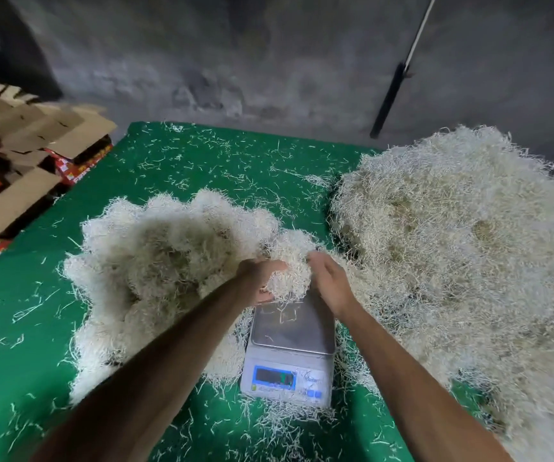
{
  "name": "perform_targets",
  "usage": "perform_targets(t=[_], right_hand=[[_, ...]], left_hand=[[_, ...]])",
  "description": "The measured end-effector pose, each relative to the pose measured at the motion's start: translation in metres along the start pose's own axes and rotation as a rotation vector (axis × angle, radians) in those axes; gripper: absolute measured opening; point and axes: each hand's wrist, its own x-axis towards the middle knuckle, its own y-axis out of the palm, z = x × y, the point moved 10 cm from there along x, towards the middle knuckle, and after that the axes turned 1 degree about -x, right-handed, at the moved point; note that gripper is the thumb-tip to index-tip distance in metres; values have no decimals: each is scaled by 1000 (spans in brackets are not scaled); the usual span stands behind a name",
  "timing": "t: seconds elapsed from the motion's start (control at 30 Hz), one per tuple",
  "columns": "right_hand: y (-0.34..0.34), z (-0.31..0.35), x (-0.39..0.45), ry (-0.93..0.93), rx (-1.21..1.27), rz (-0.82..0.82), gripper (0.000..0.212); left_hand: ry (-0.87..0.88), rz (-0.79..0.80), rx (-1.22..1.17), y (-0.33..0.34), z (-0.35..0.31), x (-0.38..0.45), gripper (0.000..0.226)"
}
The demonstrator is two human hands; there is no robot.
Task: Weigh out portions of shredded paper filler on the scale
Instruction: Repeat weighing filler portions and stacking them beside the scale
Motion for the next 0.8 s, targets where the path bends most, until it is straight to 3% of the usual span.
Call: perform_targets(t=[0.1, 0.17, 0.23, 0.3, 0.43, 0.53, 0.63, 0.7, 0.8], right_hand=[[27, -13, -18, 64, 35, 110, 76], [24, -32, -22, 127, 96, 74, 92], [12, -43, -26, 167, 218, 71, 82], [-8, -52, -32, 216, 289, 31, 66], [-36, -50, -47, 240, 293, -84, 26], [-30, -39, -55, 188, 239, -99, 26], [-22, -43, -74, 224, -3, -125, 32], [-32, -52, -94, 233, -210, -250, 39], [-24, -69, -119, 202, -269, -301, 36]], left_hand=[[93, -61, 254, 14, 4, 3, 30], [123, -105, 291, 12, 8, 3, 37], [137, -42, 284, 10, 18, -1, 52], [120, 7, 252, 0, 34, -1, 51], [184, -96, 224, -15, 32, -14, 67], [217, -228, 165, -20, 31, -23, 64], [228, -181, 266, -16, 41, -41, 65], [278, -158, 270, -19, 48, -56, 54], [361, -262, 145, -35, 64, -82, 11]])
